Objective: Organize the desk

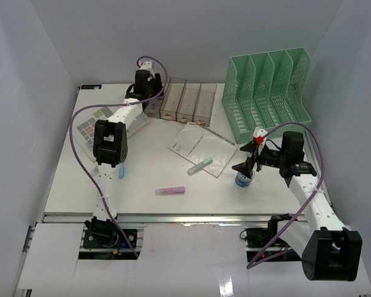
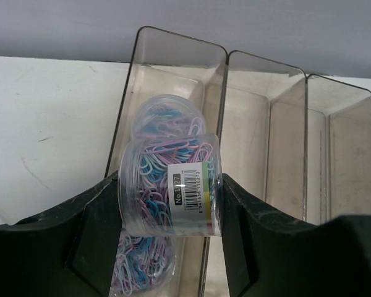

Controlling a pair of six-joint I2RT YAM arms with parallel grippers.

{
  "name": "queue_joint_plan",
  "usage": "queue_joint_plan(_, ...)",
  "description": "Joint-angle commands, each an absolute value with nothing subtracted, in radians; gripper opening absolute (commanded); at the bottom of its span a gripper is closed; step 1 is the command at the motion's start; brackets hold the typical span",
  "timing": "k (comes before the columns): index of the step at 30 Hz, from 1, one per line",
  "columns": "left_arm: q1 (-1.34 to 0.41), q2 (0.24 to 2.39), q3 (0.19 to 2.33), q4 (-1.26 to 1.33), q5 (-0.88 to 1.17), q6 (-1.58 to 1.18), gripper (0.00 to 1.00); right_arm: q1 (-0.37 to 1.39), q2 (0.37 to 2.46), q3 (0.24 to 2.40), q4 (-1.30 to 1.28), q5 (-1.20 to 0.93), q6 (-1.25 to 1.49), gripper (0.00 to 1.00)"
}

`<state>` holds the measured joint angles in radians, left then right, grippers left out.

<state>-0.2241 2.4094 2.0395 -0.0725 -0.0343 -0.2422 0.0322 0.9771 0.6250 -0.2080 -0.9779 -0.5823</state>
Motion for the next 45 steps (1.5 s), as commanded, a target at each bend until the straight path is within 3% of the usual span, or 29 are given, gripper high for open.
queue_joint_plan(1, -0.216, 2.431, 2.091, -0.009, -0.083, -0.227, 0.34, 0.028, 0.982, 0.635, -0.183, -0.987, -0.577, 0.92)
queue_joint_plan(7, -0.216, 2.469, 2.118, 0.044, -0.09, -0.225, 0.49, 0.029, 0.985, 0.635, -0.184, -0.979, -0.58, 0.92)
queue_joint_plan(10, -0.216, 2.474, 2.128, 0.052, -0.1, -0.227, 0.77, 0.028, 0.986, 0.635, -0.184, -0.976, -0.582, 0.92)
queue_joint_plan(15, -0.216, 2.459, 2.134, 0.053, -0.097, -0.233, 0.96, 0.028, 0.986, 0.634, -0.185, -0.975, -0.585, 0.92)
queue_joint_plan(23, -0.215, 2.333, 2.112, 0.033, -0.053, -0.261, 0.98, 0.028, 0.982, 0.628, -0.192, -0.973, -0.601, 0.92)
queue_joint_plan(27, -0.215, 2.172, 1.98, 0.006, 0.049, -0.274, 0.98, 0.028, 0.982, 0.624, -0.204, -0.972, -0.616, 0.91)
queue_joint_plan(38, -0.197, 1.342, 1.104, -0.036, 0.425, -0.323, 0.98, 0.028, 1.051, 0.707, -0.383, -0.856, -0.71, 0.91)
queue_joint_plan(42, -0.189, 1.041, 0.769, -0.089, 0.477, -0.31, 0.98, 0.058, 1.087, 0.778, -0.566, -0.781, -0.781, 0.9)
queue_joint_plan(45, -0.189, 0.856, 0.658, -0.191, 0.447, -0.263, 0.98, 0.096, 1.1, 0.811, -0.624, -0.677, -0.796, 0.9)
